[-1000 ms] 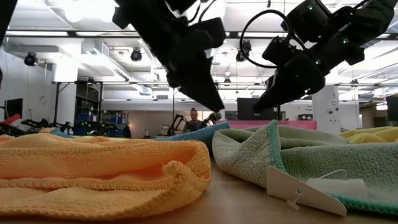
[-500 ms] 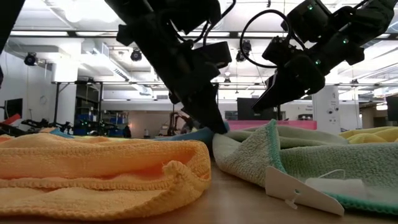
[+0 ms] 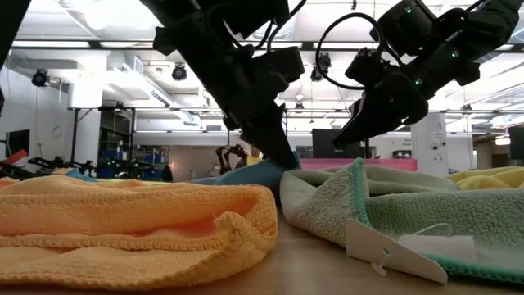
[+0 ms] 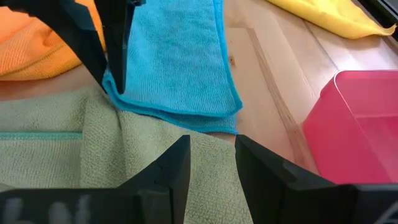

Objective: Fold microfiber towels
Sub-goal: Fold the blue microfiber cloth

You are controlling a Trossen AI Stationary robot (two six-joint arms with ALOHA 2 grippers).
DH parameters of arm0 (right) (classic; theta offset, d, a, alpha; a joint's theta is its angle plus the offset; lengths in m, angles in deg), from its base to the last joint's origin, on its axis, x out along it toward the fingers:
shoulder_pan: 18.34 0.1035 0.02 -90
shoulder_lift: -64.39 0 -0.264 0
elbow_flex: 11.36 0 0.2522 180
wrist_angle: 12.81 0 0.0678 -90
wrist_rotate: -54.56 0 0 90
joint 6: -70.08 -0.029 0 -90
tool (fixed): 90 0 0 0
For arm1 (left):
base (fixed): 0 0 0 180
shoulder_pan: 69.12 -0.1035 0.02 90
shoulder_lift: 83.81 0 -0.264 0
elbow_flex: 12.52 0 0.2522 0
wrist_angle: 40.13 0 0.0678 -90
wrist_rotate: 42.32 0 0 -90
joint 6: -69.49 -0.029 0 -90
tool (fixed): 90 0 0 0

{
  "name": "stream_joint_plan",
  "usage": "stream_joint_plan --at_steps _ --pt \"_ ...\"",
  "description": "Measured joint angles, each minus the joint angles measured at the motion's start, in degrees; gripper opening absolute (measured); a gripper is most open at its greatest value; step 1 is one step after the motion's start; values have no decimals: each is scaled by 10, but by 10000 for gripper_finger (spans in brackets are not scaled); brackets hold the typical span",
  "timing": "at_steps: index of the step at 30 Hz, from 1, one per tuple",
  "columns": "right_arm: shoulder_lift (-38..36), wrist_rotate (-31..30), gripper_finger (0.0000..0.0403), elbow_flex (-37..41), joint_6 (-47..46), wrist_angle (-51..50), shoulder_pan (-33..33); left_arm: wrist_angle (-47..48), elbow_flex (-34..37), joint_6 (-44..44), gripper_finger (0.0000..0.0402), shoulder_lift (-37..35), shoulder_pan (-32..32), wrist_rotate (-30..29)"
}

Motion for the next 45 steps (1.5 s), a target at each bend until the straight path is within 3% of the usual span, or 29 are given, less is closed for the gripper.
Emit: stream_joint_plan --at_steps 6,17,25,31,45 --pt "0 0 118 0 0 0 0 18 0 3 1 -31 2 -27" --pt "0 0 118 1 1 0 0 210 12 128 0 -157 22 -118" --pt "0 -1 118 1 1 0 0 283 75 240 0 -260 48 -131" --pt "0 -1 118 1 0 0 0 323 127 262 0 -324 59 -134" --pt "0 -1 118 1 -4 0 0 451 181 393 0 -408 76 -104"
